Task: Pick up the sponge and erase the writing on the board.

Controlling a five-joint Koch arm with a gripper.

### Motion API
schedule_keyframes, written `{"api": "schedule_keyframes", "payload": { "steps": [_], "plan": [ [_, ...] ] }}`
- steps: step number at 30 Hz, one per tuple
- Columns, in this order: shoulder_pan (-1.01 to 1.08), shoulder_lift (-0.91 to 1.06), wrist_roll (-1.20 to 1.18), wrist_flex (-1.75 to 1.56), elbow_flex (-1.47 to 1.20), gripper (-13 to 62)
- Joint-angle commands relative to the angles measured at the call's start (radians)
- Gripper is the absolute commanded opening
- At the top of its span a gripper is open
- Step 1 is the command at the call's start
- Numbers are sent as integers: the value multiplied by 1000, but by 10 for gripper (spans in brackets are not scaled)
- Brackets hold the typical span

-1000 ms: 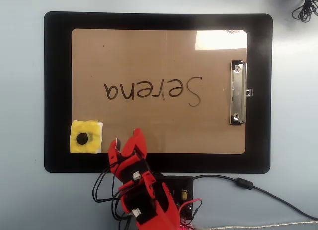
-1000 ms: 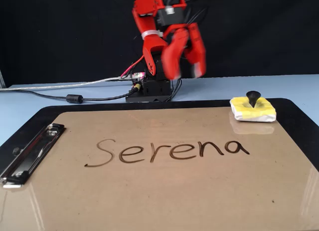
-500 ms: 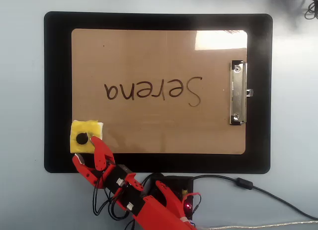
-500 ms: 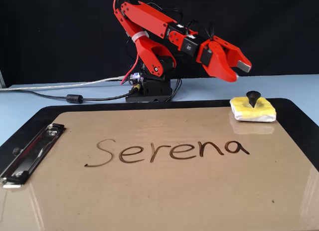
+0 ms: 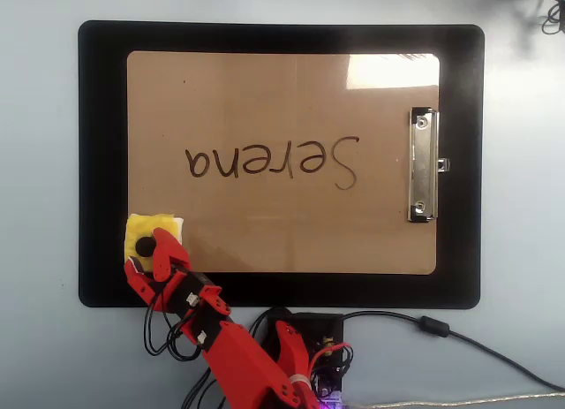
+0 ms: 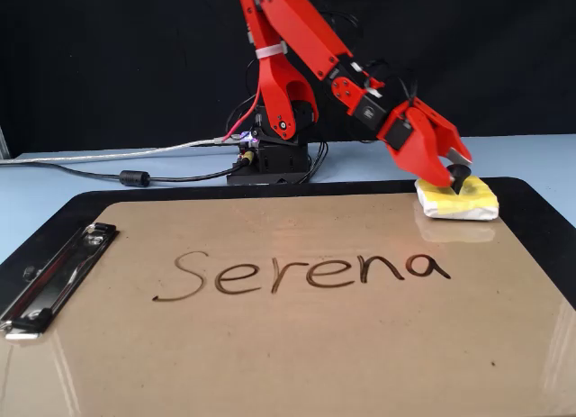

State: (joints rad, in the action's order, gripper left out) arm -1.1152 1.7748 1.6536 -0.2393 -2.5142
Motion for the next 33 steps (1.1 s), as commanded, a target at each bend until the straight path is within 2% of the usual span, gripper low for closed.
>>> {"api": "schedule_keyframes", "payload": {
  "steps": [1,7,12,17,20,22,25,28,33],
  "plan": [
    [-15,-35,-5,-130,38,331],
    [-15,-63,-6,-152,34,329],
    [-12,-67,-8,-152,29,257],
    [3,-67,-75,-144,28,105],
    [23,-69,-98,-143,26,-19],
    [54,-66,-98,-143,23,-76],
    [63,-49,-95,-140,31,-79],
    [89,48,-84,-63,37,-79],
    [302,425,-20,601,202,-79]
  ]
}}
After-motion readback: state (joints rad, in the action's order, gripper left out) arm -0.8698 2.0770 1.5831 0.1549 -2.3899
